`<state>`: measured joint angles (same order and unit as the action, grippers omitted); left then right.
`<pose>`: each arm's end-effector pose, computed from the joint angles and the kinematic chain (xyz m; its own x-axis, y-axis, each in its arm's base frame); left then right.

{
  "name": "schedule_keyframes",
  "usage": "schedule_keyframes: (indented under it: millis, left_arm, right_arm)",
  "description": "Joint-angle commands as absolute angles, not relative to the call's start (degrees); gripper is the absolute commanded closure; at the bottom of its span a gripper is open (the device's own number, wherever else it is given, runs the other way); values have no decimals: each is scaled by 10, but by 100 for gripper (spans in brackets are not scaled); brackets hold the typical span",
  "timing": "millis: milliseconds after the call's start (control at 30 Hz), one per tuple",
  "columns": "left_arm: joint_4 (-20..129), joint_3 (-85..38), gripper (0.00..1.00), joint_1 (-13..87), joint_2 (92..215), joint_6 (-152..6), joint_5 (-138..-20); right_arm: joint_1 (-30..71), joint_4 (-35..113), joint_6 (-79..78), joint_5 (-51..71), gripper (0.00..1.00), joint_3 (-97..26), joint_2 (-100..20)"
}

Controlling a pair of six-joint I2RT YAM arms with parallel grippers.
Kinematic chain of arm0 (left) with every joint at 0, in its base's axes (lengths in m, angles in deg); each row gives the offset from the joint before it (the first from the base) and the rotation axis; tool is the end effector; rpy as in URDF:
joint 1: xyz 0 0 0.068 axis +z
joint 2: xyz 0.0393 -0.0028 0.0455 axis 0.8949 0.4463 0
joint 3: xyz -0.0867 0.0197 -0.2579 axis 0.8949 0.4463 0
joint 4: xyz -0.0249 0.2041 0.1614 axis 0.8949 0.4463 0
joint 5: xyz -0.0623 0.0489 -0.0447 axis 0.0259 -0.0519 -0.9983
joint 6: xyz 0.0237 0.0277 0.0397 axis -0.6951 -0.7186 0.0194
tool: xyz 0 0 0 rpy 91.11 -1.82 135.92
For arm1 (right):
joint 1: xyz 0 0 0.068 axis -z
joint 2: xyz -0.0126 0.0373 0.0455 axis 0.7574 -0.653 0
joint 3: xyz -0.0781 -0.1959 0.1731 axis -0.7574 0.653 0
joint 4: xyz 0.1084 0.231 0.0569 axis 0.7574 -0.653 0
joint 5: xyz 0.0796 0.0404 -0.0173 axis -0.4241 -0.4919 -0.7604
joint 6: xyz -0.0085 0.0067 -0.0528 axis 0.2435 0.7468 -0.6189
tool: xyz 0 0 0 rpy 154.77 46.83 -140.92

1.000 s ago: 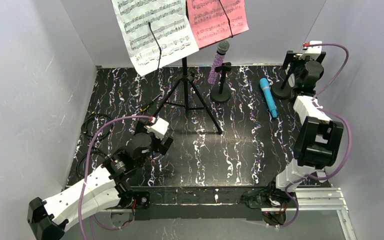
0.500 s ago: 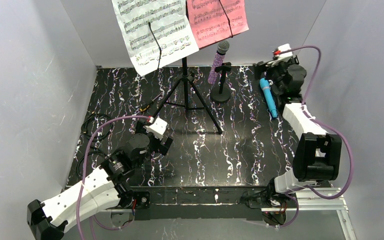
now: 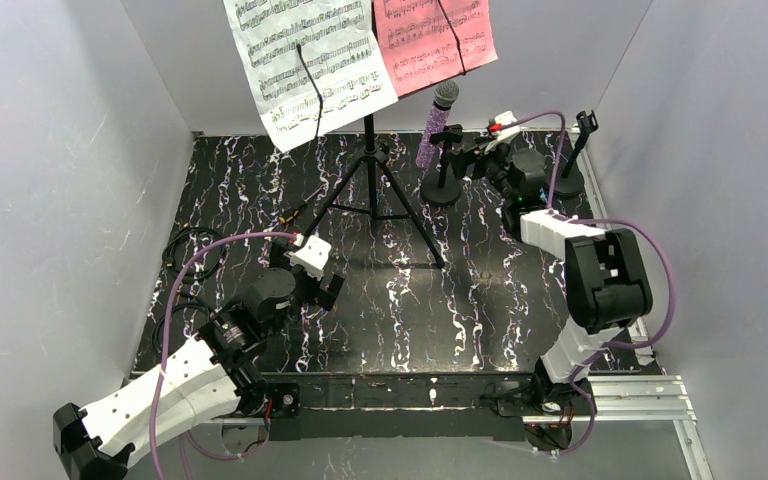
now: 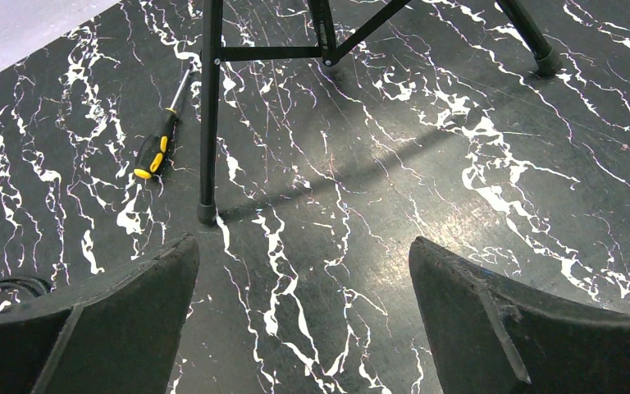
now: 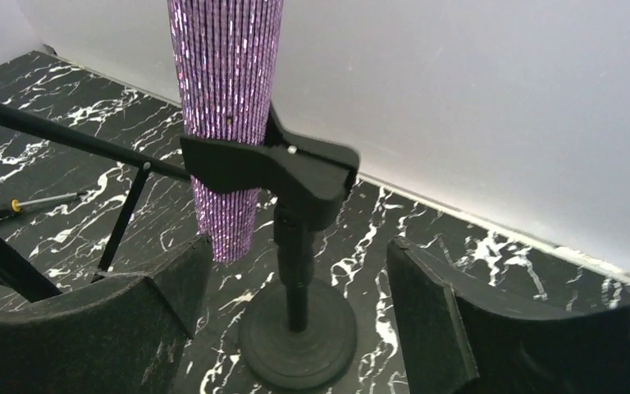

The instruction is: Pack up the instrument practice props

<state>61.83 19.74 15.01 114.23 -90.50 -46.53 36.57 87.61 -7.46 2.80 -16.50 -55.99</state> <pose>0.1187 -0.1123 0.2751 -0.1025 0.2468 -0.9636 0.4326 0.8834 0.1803 0.3739 0.0934 0.2776 0.1308 0.0261 -0.9911 -0.4594 0.8875 -0.0372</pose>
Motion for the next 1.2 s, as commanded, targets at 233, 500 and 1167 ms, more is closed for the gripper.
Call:
schedule_keyframes:
  millis: [233,500,1167]
  left_arm:
    - [613,180,2,153,1134,-904,-459]
    - [612,181,2,153,1138,-905,-460]
    - [609,183,2,153,1131,-908,-463]
  right_arm:
    - [330,1036,-30,126,29,-160,-648]
    - [316,1068,-28,157,36,-191,-705]
    - [294,1125,-34,242,53,-261,-789]
